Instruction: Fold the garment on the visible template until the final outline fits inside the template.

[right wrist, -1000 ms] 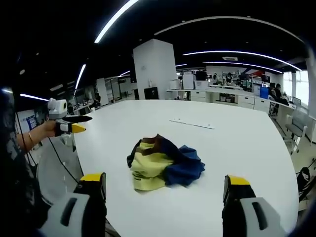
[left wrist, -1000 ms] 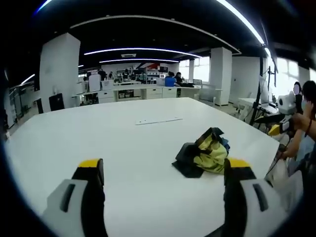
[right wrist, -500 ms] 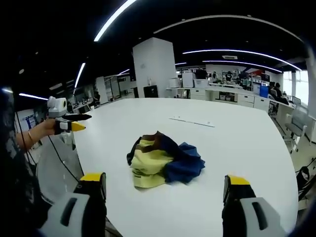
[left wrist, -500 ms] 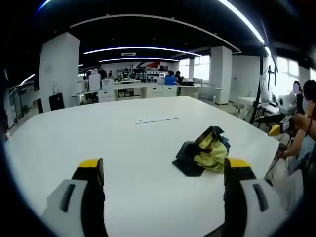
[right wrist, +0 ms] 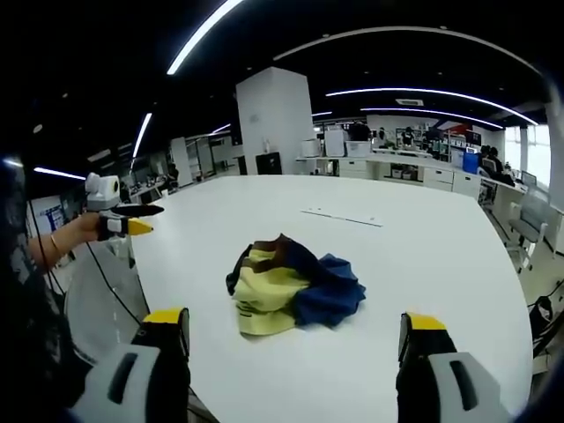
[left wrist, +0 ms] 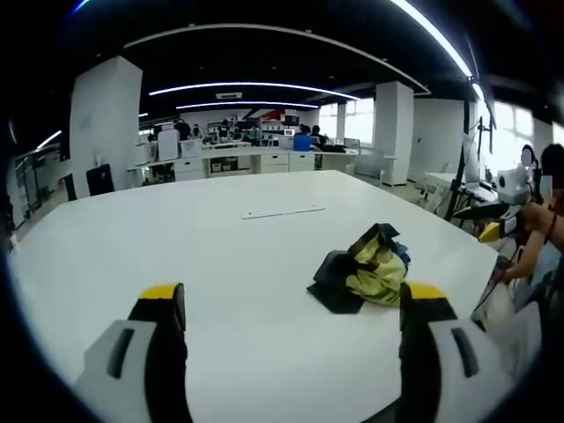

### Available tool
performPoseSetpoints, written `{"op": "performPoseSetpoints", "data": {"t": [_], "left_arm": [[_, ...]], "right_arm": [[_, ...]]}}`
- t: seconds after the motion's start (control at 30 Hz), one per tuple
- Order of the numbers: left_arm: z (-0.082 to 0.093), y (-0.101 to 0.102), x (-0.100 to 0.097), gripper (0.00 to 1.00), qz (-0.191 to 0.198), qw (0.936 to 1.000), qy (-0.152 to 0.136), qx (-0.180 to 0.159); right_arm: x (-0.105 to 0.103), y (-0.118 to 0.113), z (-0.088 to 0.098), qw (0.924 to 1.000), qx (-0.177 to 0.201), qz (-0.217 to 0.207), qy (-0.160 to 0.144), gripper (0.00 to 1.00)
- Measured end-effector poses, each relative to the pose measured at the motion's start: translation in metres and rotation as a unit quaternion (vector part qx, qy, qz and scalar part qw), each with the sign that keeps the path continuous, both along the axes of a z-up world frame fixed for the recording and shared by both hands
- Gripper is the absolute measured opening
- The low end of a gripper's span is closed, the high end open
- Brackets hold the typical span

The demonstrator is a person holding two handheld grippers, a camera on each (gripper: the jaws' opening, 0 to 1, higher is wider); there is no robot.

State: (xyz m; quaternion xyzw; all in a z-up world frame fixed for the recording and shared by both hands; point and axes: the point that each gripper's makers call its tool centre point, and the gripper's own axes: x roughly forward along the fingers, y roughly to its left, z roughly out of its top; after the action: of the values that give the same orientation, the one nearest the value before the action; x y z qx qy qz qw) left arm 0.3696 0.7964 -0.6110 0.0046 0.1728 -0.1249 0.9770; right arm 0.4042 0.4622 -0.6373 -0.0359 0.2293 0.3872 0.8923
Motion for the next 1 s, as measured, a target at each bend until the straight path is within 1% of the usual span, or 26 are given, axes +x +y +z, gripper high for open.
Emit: {"op": "performPoseSetpoints", "data": {"t": [0.4, 0.63, 0.7, 0.87, 1.0], "left_arm": [[-0.0025, -0.0015, 0.0004, 0.99, -0.005, 1.0, 0.006, 0.001], [-0.0025, 0.0005, 0.0017, 0.99, -0.001, 1.0, 0.003, -0.005], [-0.0025, 0.0006, 0.0018, 0.99, -0.001, 1.0, 0.002, -0.002], [-0.0027, -0.0014, 0.0028, 0.98, -0.007, 1.0, 0.003, -0.001], [-0.0043, -0.0079, 0.0058, 0.97, -0.017, 0.9998, 0.007, -0.001]], "right_arm": [[-0.0006, -0.0009, -0.0018, 1.0, -0.002, 0.0, 0.003, 1.0], [-0.0011, 0.0027, -0.0001, 1.0, 0.001, 0.008, -0.006, 1.0], [-0.0008, 0.0026, -0.0001, 0.9999, 0.0, 0.008, -0.006, 1.0], [0.0006, 0.0024, 0.0005, 0.9999, 0.0, 0.007, -0.008, 1.0], [0.0014, 0.0023, 0.0004, 1.0, 0.0, 0.006, -0.007, 1.0]]}}
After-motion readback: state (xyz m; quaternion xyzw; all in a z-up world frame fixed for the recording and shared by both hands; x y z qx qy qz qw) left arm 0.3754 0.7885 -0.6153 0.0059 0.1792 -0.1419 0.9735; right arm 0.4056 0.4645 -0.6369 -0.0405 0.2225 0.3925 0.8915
